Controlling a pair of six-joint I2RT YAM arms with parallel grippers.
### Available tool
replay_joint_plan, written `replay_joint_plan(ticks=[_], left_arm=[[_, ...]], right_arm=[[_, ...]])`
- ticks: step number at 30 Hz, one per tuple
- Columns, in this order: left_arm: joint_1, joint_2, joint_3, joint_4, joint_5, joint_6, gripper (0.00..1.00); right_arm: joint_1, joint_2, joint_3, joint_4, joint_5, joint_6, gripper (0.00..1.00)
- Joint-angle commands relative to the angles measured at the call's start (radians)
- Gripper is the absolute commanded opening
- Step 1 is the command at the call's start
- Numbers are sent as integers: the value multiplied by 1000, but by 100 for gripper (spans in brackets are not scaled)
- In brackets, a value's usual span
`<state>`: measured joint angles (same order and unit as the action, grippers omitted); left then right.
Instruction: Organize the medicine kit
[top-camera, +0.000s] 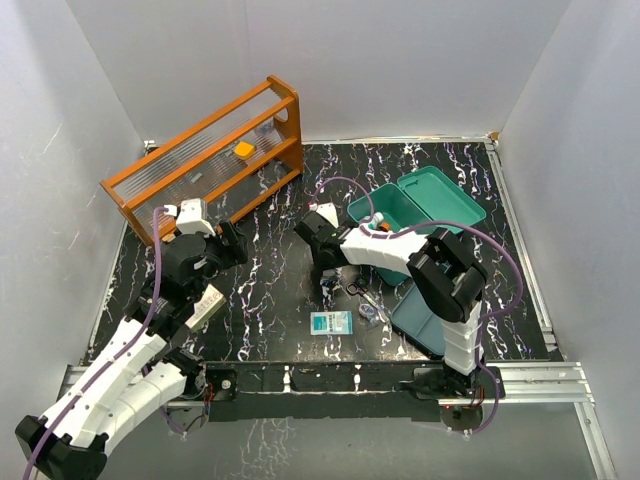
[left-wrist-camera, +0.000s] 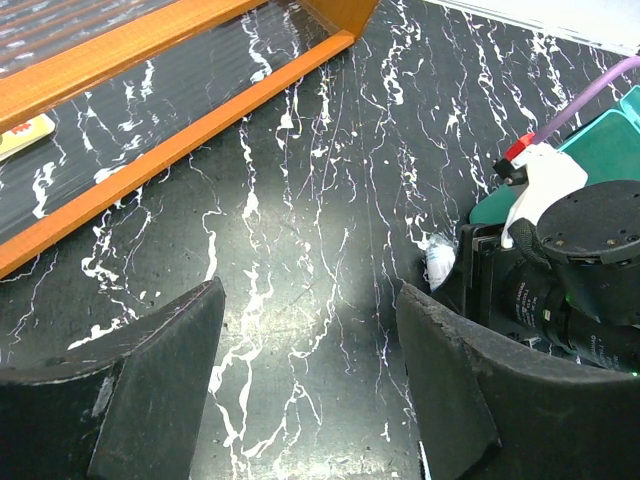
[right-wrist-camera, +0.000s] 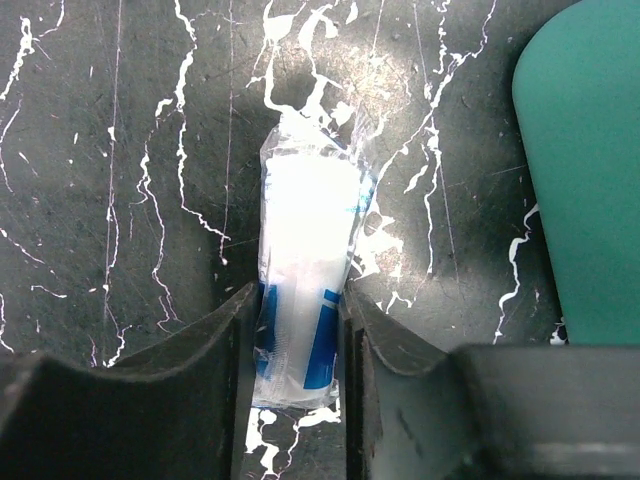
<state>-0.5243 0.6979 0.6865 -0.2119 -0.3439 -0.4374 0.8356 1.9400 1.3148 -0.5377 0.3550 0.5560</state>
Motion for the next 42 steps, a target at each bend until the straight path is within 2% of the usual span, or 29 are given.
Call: replay_joint_plan(ticks=[1, 8, 14, 17, 23, 28, 32, 36, 42], left_arm=[[7, -5, -8, -1, -26, 14, 68], [6, 2, -10, -6, -61, 12, 68], [6, -5, -26, -5, -75, 14, 68], [7, -9, -31, 8, -48, 27, 69], [6, -52, -37, 20, -4, 44, 70], [6, -69, -6, 3, -7, 15, 72], [6, -41, 40, -21, 0, -18, 73], [7, -2, 44, -11, 27, -58, 73], [7, 72, 44, 58, 102, -90, 73]], right_arm=[[-5, -17, 38, 59, -12, 3, 29], [-5, -132, 28, 119, -119, -62, 26], [-29, -312, 3, 149, -170, -87, 26], [-72, -410, -12, 152, -189, -100, 27], [-240, -534, -33, 141, -253, -179, 27], [-428, -573, -32, 114, -336, -200, 27], [-534, -607, -59, 129, -398, -220, 27], [-587, -599, -67, 123, -555, -344, 28], [-597, -551, -54, 90, -690, -518, 28]])
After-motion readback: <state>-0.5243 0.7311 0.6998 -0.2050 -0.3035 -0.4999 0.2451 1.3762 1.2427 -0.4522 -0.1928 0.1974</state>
